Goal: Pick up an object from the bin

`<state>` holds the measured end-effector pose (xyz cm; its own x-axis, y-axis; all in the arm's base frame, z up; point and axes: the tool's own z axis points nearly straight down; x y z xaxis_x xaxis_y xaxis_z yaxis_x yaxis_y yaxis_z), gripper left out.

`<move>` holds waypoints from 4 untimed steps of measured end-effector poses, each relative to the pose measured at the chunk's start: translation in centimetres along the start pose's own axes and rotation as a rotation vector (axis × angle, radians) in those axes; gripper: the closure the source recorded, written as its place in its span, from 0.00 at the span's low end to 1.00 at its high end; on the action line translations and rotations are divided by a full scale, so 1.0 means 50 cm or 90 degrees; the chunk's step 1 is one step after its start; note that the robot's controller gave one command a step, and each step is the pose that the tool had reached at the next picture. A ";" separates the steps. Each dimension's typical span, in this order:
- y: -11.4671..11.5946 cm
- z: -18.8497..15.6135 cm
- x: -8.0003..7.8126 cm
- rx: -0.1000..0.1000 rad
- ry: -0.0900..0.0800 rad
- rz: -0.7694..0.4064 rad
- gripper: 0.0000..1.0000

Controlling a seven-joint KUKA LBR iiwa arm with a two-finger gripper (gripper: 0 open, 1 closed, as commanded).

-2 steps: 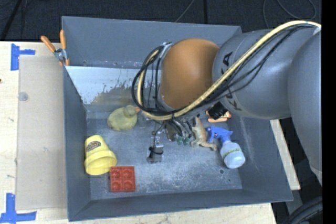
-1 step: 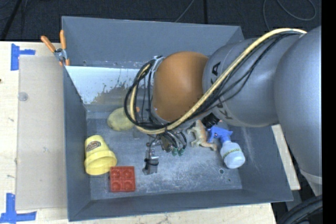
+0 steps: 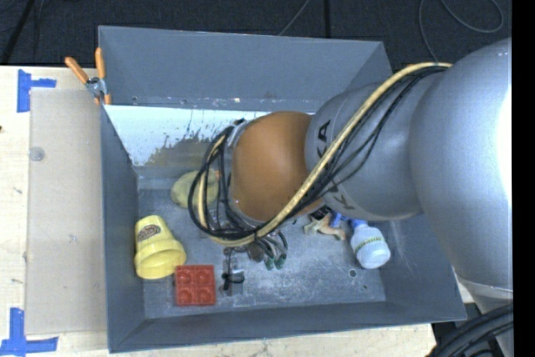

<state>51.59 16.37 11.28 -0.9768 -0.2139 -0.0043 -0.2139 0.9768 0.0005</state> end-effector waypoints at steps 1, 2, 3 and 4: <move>0.051 0.055 0.018 -0.001 0.012 -0.128 0.00; 0.091 0.082 0.041 0.007 -0.004 -0.151 1.00; 0.091 0.082 0.041 0.007 -0.004 -0.150 1.00; 0.114 -0.129 0.059 0.007 -0.004 -0.136 1.00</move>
Offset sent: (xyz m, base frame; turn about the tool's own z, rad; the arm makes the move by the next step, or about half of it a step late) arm -0.0356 0.0477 -0.0428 -0.2504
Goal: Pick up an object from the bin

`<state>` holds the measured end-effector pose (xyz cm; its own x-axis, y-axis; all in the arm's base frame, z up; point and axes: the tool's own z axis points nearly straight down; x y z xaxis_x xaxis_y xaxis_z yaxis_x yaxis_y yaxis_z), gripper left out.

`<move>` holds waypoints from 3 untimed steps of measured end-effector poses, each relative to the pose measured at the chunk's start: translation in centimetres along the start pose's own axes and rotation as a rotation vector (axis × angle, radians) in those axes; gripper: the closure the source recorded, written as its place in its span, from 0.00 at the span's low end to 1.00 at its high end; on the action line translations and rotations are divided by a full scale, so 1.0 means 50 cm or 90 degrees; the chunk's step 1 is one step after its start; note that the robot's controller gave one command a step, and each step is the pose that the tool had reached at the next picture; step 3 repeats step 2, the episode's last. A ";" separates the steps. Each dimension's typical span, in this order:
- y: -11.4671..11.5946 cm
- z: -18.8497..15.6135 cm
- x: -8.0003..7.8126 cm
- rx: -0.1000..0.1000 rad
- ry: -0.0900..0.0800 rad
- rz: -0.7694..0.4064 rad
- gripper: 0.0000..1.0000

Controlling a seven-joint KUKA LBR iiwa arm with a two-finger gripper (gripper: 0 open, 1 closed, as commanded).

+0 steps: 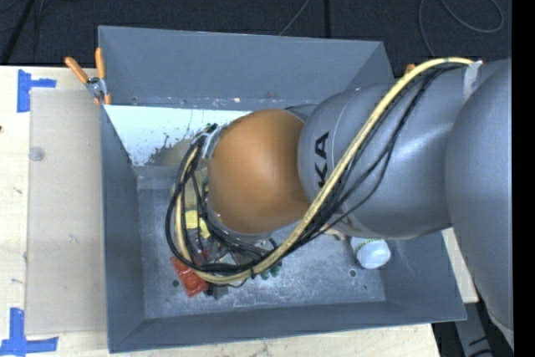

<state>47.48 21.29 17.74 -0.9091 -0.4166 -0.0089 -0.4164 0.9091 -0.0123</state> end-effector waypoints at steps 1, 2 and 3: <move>0.000 0.000 0.000 0.000 0.000 0.001 1.00; 0.011 -0.107 -0.010 0.000 0.004 0.004 1.00; 0.011 -0.107 -0.010 0.000 0.004 0.004 1.00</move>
Offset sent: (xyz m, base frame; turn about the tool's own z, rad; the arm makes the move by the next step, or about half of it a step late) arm 0.0047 0.0171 0.1152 0.0143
